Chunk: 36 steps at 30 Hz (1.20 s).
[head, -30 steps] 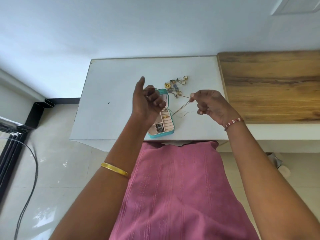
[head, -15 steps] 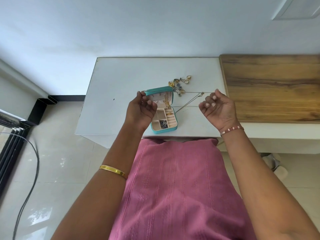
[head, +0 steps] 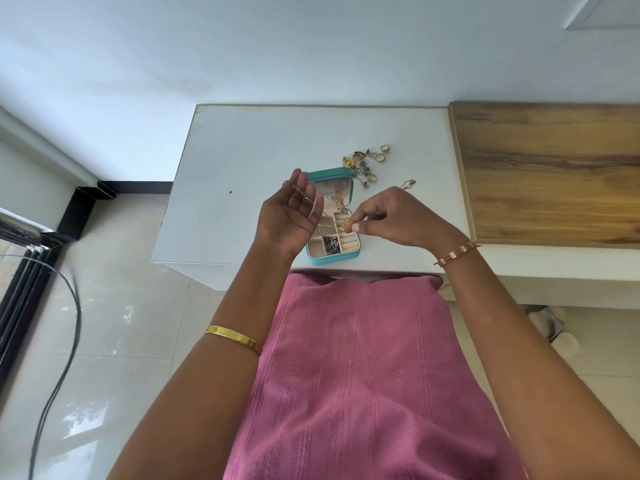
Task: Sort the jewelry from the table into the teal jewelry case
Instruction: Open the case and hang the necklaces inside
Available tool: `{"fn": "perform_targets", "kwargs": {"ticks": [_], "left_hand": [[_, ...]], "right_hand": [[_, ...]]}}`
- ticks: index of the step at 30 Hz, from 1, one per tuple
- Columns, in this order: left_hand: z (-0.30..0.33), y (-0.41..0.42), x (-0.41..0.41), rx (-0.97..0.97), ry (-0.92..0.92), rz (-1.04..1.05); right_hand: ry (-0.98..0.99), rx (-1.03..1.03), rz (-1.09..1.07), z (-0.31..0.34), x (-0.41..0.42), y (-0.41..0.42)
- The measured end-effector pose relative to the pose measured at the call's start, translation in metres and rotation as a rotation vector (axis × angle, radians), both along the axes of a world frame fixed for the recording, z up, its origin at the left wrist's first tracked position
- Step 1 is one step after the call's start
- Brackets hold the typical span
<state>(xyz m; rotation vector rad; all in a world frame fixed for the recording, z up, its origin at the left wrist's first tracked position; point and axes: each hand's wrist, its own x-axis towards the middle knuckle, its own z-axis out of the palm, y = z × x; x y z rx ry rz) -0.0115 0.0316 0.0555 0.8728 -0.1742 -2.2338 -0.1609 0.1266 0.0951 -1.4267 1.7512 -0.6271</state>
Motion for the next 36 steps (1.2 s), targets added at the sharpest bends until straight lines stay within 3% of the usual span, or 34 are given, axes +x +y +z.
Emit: {"fn": "perform_targets", "kwargs": {"ticks": [5, 14, 28, 36], "left_hand": [[0.009, 0.006, -0.003, -0.079, -0.009, -0.149], [0.011, 0.014, -0.009, -0.260, -0.043, -0.327], [0.004, 0.025, -0.022, -0.141, -0.485, -0.326], [0.006, 0.025, -0.020, -0.177, -0.414, -0.495]], "right_hand": [[0.128, 0.011, 0.045, 0.012, 0.015, -0.007], [0.086, -0.018, 0.010, 0.023, 0.015, -0.007], [-0.006, 0.004, -0.022, 0.022, 0.009, -0.008], [0.060, 0.010, -0.085, 0.011, 0.003, -0.015]]}}
